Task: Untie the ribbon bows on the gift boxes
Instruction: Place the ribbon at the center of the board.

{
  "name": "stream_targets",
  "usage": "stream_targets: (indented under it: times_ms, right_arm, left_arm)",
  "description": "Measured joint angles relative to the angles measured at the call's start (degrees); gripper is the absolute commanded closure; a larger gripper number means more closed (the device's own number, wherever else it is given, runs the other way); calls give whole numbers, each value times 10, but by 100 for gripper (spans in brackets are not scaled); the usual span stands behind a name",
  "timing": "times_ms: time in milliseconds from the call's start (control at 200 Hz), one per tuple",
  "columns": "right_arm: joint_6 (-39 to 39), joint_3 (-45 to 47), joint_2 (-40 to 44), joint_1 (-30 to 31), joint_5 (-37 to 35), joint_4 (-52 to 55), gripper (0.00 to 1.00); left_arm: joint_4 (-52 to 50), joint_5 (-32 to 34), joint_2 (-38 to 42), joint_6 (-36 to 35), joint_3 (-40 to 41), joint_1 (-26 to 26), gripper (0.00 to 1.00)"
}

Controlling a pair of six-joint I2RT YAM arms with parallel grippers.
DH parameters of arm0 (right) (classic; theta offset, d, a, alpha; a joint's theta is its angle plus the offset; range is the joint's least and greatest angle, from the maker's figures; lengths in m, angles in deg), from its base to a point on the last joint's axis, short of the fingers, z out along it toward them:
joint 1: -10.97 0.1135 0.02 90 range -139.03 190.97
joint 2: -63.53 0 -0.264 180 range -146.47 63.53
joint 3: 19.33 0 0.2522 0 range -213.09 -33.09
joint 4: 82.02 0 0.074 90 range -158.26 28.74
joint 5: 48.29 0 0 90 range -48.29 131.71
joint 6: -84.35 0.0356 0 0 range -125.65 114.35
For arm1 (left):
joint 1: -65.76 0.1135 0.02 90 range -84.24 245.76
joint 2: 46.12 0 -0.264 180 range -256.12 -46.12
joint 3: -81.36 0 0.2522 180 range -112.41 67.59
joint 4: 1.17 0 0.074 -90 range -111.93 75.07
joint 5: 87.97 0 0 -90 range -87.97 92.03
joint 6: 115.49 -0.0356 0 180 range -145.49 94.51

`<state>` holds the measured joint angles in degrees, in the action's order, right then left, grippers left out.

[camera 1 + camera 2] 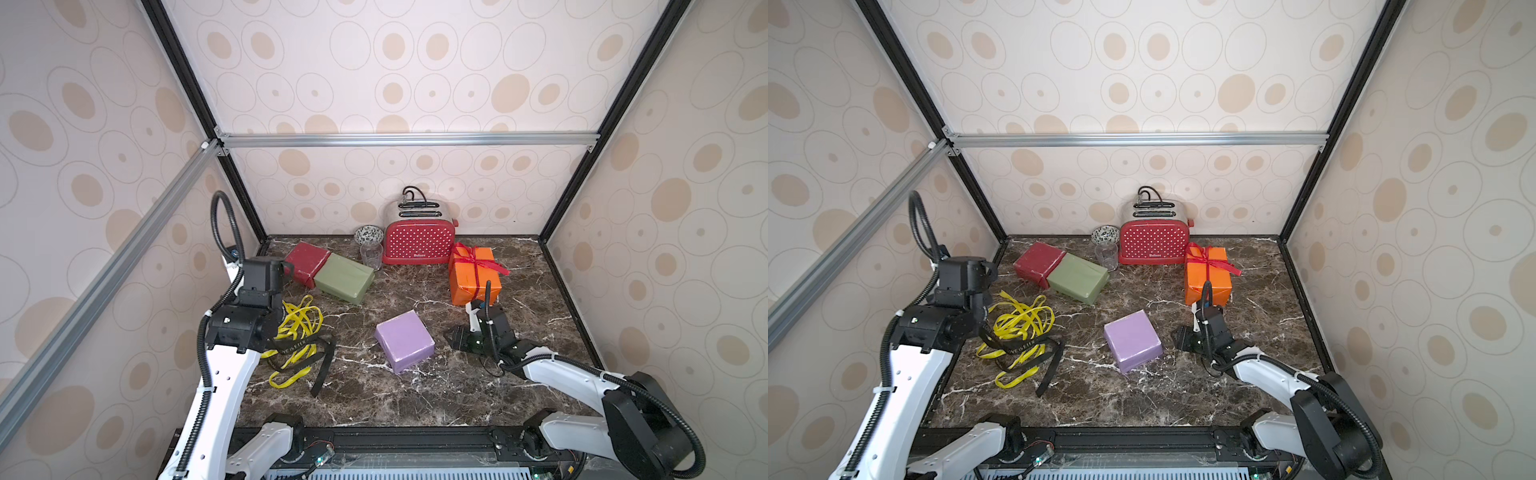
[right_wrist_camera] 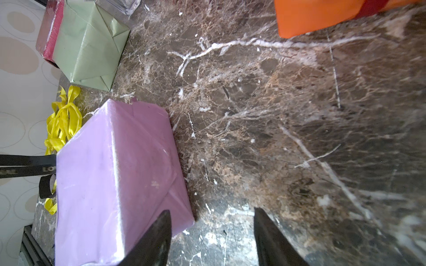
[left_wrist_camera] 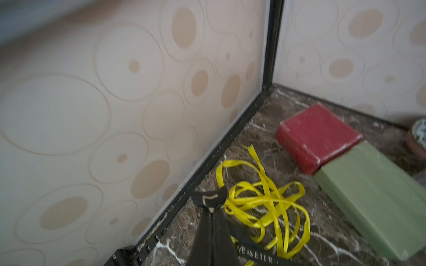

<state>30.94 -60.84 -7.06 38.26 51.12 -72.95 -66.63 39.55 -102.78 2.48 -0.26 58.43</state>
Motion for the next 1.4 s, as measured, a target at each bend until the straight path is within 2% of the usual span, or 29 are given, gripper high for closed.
stream_targets:
  times_ms: [170,210,286,356,431,501,526,566,641,711,822,947,1157,1403]
  right_arm:
    - [0,0,1,0,-4,0,42]
    - [0,0,2,0,-4,0,42]
    - [0,1,3,0,-7,0,42]
    - [0,2,8,0,-16,3,41]
    - [2,4,18,0,-28,5,42]
    - [3,7,29,0,-41,9,42]
    - [4,8,32,0,-46,9,42]
    - [6,11,38,0,-54,9,41]
    - [12,14,41,0,-69,13,42]
    - [19,14,41,0,-85,26,42]
    - [26,-12,36,-1,-119,92,43]
    - [30,-86,32,-18,-154,172,43]
    - [27,-229,25,-60,-191,269,43]
    - [-5,-410,-87,-102,-194,346,43]
  left_arm:
    - [-3,-116,-7,29,92,1,100]
    - [-4,-140,-10,29,101,1,92]
    - [-5,-189,-23,24,104,1,87]
    - [-5,-240,-41,12,104,1,78]
    - [1,-284,-59,3,108,1,82]
    - [14,-310,-64,-3,125,2,80]
    - [15,-317,-64,-5,133,2,74]
    - [14,-324,-64,-10,141,1,58]
    - [14,-327,-60,-8,146,2,41]
    - [19,-325,-41,-6,149,2,21]
    - [33,-336,19,-3,165,2,1]
    - [54,-367,81,-3,180,2,1]
    - [89,-439,120,-3,196,2,1]
    - [105,-486,145,-3,203,-17,1]
